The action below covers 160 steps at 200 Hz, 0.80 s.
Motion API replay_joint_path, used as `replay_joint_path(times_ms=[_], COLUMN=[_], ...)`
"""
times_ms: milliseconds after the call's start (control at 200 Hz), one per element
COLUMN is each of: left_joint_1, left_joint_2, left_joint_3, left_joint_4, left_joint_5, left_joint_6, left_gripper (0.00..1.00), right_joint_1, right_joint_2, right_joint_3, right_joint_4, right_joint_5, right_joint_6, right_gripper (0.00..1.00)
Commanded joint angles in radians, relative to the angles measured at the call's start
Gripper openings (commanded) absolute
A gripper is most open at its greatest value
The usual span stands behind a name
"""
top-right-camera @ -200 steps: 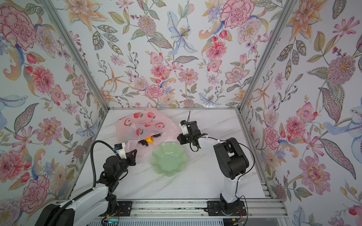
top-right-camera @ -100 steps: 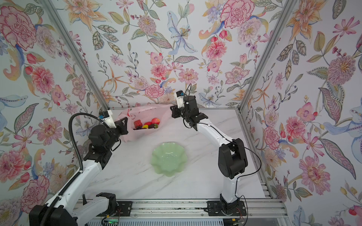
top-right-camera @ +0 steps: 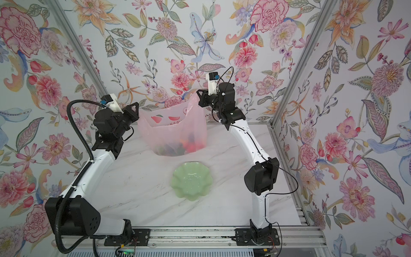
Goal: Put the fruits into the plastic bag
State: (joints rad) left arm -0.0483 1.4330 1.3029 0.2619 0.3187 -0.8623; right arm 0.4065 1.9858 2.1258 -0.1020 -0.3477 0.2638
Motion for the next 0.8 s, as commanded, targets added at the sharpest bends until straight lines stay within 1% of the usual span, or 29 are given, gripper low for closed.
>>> replay_joint_path(times_ms=[0,70,145,180,245,325,400,440,470,531,616,681,796], left_joint_1=[-0.04,-0.064,-0.093,-0.102,-0.119,-0.135,-0.144,-0.146,-0.145,-0.146,-0.148,-0.148,-0.146], left_joint_2=[-0.004,0.006,0.017,0.02,0.023,0.015,-0.002,-0.017,-0.029,-0.058,-0.105,-0.144,-0.234], left_joint_3=[0.012,0.006,-0.002,-0.002,-0.005,0.003,0.024,0.034,0.041,0.052,0.068,0.066,0.028], left_joint_4=[0.024,0.017,0.011,0.003,-0.002,-0.022,-0.075,-0.11,-0.136,-0.192,-0.283,-0.347,-0.395], left_joint_5=[0.011,0.018,0.019,0.016,0.007,-0.006,-0.025,-0.039,-0.051,-0.077,-0.136,-0.206,-0.313], left_joint_6=[0.004,0.014,0.034,0.042,0.055,0.079,0.13,0.166,0.193,0.248,0.328,0.38,0.433], left_gripper=[0.0,0.0,0.0,0.1,0.25,0.46,0.64,0.72,0.82,0.98,0.99,0.99,0.99], right_joint_1=[-0.036,-0.062,-0.088,-0.098,-0.113,-0.126,-0.132,-0.133,-0.136,-0.139,-0.143,-0.143,-0.152], right_joint_2=[-0.105,-0.174,-0.234,-0.254,-0.282,-0.309,-0.341,-0.361,-0.377,-0.409,-0.454,-0.491,-0.572], right_joint_3=[-0.156,-0.297,-0.414,-0.454,-0.505,-0.526,-0.541,-0.55,-0.557,-0.567,-0.58,-0.603,-0.676], right_joint_4=[0.065,0.146,0.219,0.238,0.251,0.233,0.213,0.207,0.2,0.174,0.127,0.107,0.091], right_joint_5=[-0.025,-0.027,-0.028,-0.033,-0.044,-0.058,-0.062,-0.06,-0.059,-0.057,-0.06,-0.069,-0.074], right_joint_6=[0.024,0.052,0.087,0.099,0.11,0.112,0.111,0.11,0.108,0.105,0.104,0.113,0.124], right_gripper=[0.0,0.0,0.0,0.0,0.15,0.33,0.49,0.55,0.6,0.68,0.77,0.84,0.94])
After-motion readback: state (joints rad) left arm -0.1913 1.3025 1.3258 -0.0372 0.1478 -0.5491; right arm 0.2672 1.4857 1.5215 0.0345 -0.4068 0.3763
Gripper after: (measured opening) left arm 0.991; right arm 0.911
